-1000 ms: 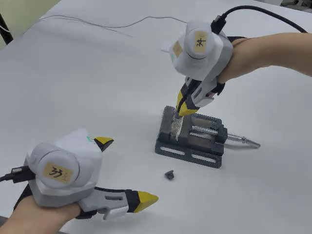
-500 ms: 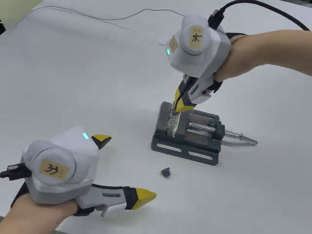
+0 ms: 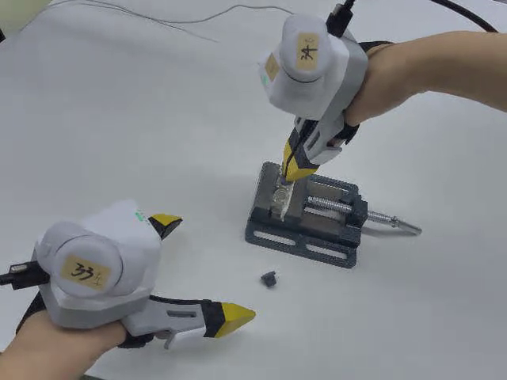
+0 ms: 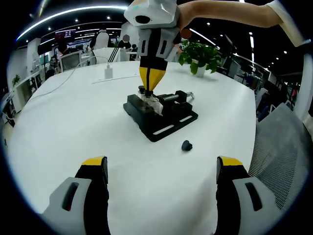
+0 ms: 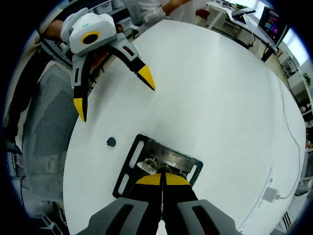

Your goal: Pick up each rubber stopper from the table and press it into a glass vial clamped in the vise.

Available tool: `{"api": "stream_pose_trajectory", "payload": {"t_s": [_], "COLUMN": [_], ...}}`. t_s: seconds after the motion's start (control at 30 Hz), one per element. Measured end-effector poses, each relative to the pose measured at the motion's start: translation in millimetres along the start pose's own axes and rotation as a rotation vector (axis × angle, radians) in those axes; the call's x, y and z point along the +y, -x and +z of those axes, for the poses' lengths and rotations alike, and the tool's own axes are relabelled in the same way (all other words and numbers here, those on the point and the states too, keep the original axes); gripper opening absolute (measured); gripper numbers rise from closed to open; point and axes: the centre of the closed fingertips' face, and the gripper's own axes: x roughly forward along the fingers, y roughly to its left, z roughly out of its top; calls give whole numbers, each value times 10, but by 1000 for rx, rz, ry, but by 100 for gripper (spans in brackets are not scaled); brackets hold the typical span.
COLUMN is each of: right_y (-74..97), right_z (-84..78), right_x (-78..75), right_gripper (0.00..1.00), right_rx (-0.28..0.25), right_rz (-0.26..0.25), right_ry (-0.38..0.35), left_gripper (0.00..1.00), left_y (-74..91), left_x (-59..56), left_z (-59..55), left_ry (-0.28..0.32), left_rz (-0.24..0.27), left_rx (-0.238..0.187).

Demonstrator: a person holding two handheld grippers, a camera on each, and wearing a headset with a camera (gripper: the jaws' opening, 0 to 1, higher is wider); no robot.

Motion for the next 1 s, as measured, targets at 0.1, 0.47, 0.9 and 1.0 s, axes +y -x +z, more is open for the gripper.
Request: {"api": "stream_pose_trajectory", "payload": {"t_s": [0.1, 0.47, 0.9, 1.0], "right_y": [7, -21, -24, -19], "right_z": [-12, -13, -18, -20], "right_x": [4, -32, -42, -19], "right_gripper": [0, 0, 0, 0], "right_rx": [4, 17, -71, -95], "right_rz": [-7, -17, -50, -62], "right_ry": [4, -29, -110, -120], "left_gripper": [91, 91, 91, 91], "left_y": [-9, -44, 20, 21], "left_x": [17, 5, -3, -30], "left_z": [-1, 24, 167, 180], "left_ry": [5, 7, -4, -7], "left_rz": [3, -4, 6, 3], "left_rx": [0, -6, -35, -32]}}
